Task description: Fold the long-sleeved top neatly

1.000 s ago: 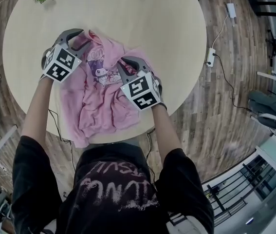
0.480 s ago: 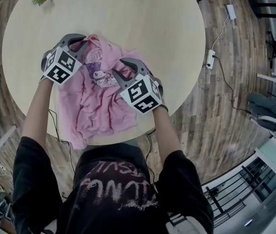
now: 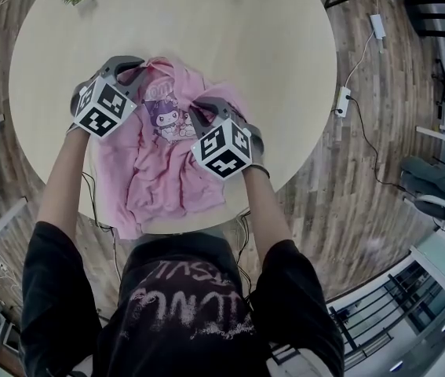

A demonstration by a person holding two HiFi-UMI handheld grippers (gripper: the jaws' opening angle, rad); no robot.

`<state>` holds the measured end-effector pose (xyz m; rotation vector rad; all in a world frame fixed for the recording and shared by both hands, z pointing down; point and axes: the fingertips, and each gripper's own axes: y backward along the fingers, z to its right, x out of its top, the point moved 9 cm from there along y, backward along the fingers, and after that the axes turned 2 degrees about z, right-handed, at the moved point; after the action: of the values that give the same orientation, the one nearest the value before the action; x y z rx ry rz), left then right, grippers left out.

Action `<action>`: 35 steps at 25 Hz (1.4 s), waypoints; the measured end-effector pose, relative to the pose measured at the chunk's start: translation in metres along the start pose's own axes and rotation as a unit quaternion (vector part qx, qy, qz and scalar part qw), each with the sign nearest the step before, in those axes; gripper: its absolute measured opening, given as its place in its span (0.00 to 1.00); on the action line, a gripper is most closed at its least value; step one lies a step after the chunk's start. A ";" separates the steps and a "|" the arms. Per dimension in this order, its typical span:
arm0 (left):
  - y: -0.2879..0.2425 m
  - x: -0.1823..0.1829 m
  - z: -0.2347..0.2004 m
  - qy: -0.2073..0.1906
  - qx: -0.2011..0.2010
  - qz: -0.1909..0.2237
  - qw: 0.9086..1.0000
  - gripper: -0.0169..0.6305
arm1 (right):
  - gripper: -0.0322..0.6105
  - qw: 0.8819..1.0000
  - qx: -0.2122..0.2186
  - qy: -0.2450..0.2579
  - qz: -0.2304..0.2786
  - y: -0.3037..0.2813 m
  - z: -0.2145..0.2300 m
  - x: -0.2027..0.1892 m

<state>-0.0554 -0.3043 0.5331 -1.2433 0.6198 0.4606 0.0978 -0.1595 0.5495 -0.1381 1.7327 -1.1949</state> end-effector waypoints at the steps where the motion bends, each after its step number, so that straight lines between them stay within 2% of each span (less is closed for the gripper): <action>1: 0.001 -0.001 0.000 0.000 0.001 0.000 1.000 0.09 | 0.10 1.000 0.000 -0.005 0.003 0.001 0.001 0.000; 8: 0.017 -0.002 -0.001 0.001 0.011 0.006 1.000 0.09 | 0.09 0.998 -0.024 -0.054 0.037 0.022 0.014 0.006; 14: 0.055 0.008 -0.003 -0.004 0.022 0.017 1.000 0.09 | 0.09 0.992 -0.065 -0.091 0.066 0.061 0.026 0.015; 17: 0.076 0.018 -0.005 -0.008 0.034 0.035 0.999 0.09 | 0.09 0.988 -0.092 -0.095 0.085 0.082 0.033 0.025; 22: 0.136 0.022 0.019 -0.020 0.047 0.062 0.997 0.09 | 0.09 0.982 -0.129 -0.088 0.108 0.124 -0.004 0.045; 28: 0.197 0.057 0.033 -0.060 0.084 0.109 0.989 0.09 | 0.09 0.963 -0.203 -0.075 0.163 0.185 -0.022 0.070; 35: 0.272 0.097 0.047 -0.120 0.117 0.158 0.973 0.09 | 0.09 0.935 -0.269 -0.061 0.224 0.252 -0.054 0.101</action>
<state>-0.1464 -0.1873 0.2810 -0.8515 0.6467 0.7681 0.1077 -0.0537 0.2942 -0.1299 1.8147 -0.3590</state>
